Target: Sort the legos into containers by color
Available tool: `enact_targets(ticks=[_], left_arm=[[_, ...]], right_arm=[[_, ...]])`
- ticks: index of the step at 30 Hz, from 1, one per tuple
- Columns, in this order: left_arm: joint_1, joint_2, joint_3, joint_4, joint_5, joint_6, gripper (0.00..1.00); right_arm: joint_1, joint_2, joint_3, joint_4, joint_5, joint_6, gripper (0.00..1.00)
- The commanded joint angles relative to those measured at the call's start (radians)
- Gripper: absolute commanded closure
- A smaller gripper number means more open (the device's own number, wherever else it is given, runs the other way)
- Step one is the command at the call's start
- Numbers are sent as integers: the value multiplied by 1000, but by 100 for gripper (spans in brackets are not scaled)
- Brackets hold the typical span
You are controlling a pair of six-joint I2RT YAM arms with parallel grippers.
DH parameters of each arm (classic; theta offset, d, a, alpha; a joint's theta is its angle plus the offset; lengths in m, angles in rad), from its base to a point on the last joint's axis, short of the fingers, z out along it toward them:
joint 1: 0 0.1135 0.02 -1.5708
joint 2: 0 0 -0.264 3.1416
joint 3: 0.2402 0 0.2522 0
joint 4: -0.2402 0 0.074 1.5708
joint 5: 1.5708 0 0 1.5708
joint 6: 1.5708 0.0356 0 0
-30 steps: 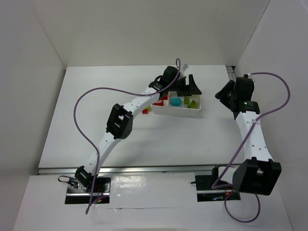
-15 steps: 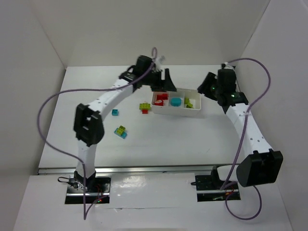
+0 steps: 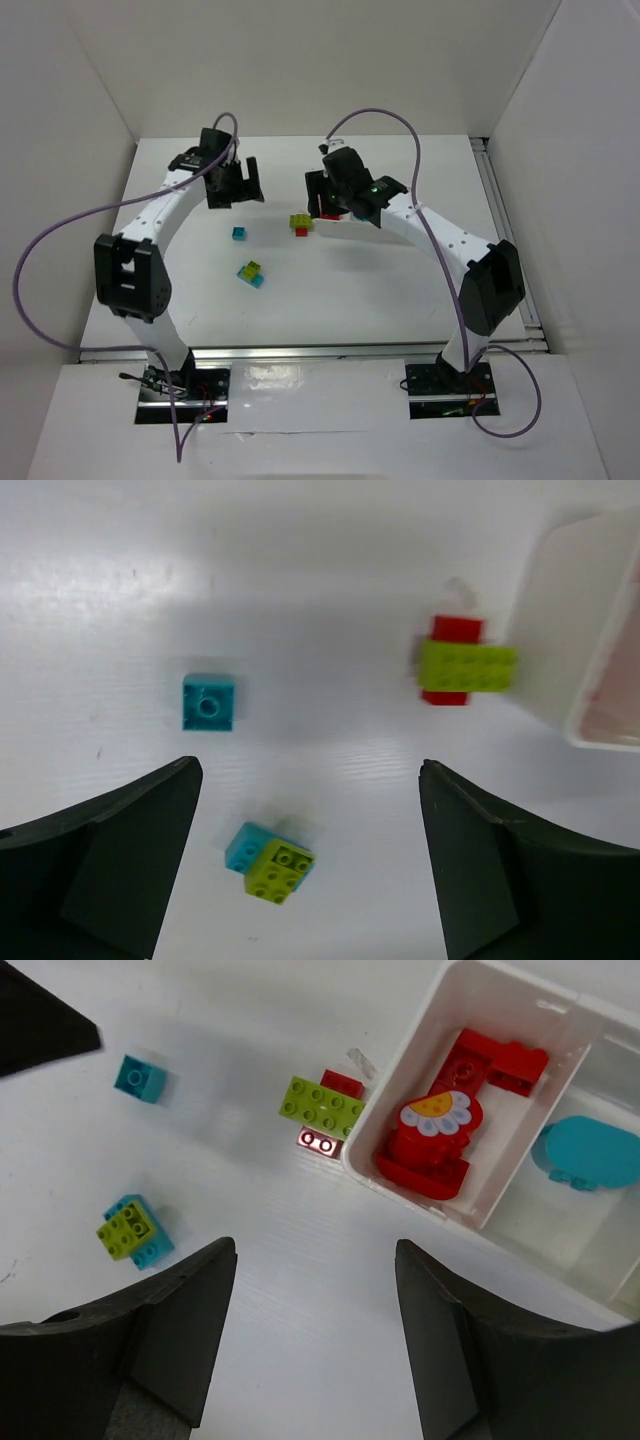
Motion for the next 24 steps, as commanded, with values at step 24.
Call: enact_targets(ticks=[24], left_arm=[[25, 340, -61, 3, -178, 15, 33]], right_arm=[[-76, -32, 52, -27, 89, 23, 24]])
